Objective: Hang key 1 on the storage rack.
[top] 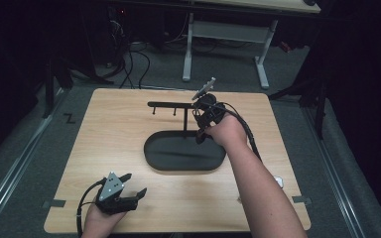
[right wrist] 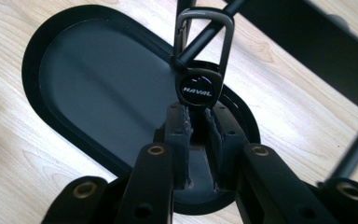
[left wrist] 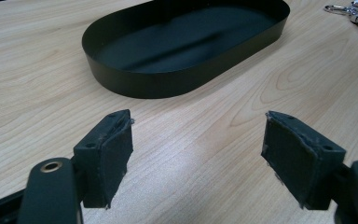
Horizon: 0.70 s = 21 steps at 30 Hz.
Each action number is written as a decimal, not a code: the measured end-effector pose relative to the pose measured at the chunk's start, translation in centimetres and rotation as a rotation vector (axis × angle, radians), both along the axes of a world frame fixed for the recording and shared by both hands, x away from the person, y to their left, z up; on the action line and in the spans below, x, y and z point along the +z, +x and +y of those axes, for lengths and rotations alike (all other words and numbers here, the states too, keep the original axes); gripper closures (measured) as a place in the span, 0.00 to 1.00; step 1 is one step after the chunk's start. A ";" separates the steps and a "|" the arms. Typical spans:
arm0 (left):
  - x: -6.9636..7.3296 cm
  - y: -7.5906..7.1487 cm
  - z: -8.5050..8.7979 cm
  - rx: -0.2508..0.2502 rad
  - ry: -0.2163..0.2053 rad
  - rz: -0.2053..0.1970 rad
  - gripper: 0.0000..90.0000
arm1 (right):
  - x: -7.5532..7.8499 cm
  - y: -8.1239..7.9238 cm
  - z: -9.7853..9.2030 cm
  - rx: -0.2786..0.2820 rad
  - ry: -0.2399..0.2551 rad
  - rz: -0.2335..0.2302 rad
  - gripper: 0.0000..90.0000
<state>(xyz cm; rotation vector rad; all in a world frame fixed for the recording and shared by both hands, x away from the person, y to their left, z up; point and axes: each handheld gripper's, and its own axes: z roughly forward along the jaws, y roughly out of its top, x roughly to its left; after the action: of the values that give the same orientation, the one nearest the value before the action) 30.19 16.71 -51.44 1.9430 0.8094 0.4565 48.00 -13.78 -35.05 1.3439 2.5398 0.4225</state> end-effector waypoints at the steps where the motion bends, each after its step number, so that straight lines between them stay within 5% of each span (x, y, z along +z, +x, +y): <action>1: 0.0 0.0 0.0 -0.001 0.000 0.000 0.27 | -0.1 0.0 0.0 -0.003 0.000 0.006 0.88; 10: 0.0 0.0 -0.1 -0.004 0.002 -0.002 0.27 | -0.3 -0.2 -0.1 0.006 0.025 0.014 0.82; 21: -0.1 0.1 -0.6 -0.015 0.014 0.000 0.27 | -0.6 -2.4 -2.0 -0.015 0.073 0.023 0.79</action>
<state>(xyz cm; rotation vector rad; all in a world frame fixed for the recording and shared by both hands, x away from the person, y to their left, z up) 30.25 16.15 -51.52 1.9612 0.7931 0.4546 45.60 -15.74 -35.70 1.4001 2.5543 0.5037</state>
